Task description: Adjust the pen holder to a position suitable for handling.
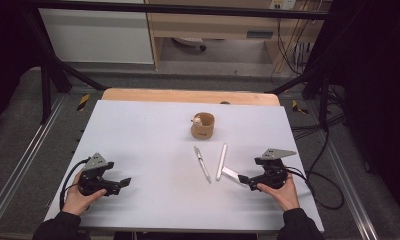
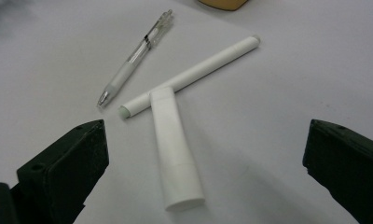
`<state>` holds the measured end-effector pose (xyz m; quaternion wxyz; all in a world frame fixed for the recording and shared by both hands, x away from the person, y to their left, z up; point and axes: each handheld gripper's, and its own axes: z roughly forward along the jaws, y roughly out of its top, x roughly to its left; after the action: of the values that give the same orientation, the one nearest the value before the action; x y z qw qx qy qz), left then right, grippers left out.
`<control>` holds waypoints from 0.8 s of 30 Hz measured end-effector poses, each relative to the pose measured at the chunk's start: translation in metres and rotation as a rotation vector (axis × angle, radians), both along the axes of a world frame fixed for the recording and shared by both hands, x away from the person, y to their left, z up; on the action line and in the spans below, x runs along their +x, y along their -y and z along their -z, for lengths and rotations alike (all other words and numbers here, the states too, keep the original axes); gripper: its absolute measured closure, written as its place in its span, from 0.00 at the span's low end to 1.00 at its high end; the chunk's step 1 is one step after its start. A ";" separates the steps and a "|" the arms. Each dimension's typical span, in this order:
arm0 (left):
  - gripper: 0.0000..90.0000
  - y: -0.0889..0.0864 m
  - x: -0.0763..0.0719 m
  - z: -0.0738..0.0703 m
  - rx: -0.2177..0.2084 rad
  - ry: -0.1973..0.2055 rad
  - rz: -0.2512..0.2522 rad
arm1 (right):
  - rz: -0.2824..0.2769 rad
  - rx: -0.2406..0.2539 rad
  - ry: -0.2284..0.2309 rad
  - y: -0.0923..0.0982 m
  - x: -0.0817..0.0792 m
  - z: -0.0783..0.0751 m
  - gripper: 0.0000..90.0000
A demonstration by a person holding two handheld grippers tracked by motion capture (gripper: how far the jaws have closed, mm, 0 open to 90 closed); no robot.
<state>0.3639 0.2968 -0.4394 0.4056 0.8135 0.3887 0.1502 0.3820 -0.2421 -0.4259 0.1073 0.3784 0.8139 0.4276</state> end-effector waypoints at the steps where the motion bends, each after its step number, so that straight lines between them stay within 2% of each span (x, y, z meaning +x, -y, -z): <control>1: 0.07 0.000 0.000 0.000 -0.001 0.001 -0.001 | 0.000 0.000 0.000 0.000 0.000 0.000 0.01; 13: 0.07 0.000 0.002 0.001 -0.001 -0.008 -0.008 | -0.022 -0.023 0.029 -0.033 0.014 -0.015 0.01; 14: 0.07 0.000 0.002 0.001 0.000 -0.008 -0.008 | -0.028 -0.021 0.039 -0.041 0.018 -0.019 0.01; 20: 0.08 0.001 0.002 0.001 0.000 -0.010 -0.009 | -0.038 -0.005 0.062 -0.057 0.029 -0.030 0.01; 24: 0.08 0.001 0.002 0.002 0.004 -0.011 -0.007 | -0.039 -0.018 0.077 -0.069 0.038 -0.036 0.01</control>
<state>0.3661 0.2962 -0.4411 0.4011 0.8139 0.3933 0.1479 0.4205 -0.1732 -0.3895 0.1340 0.3448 0.8202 0.4364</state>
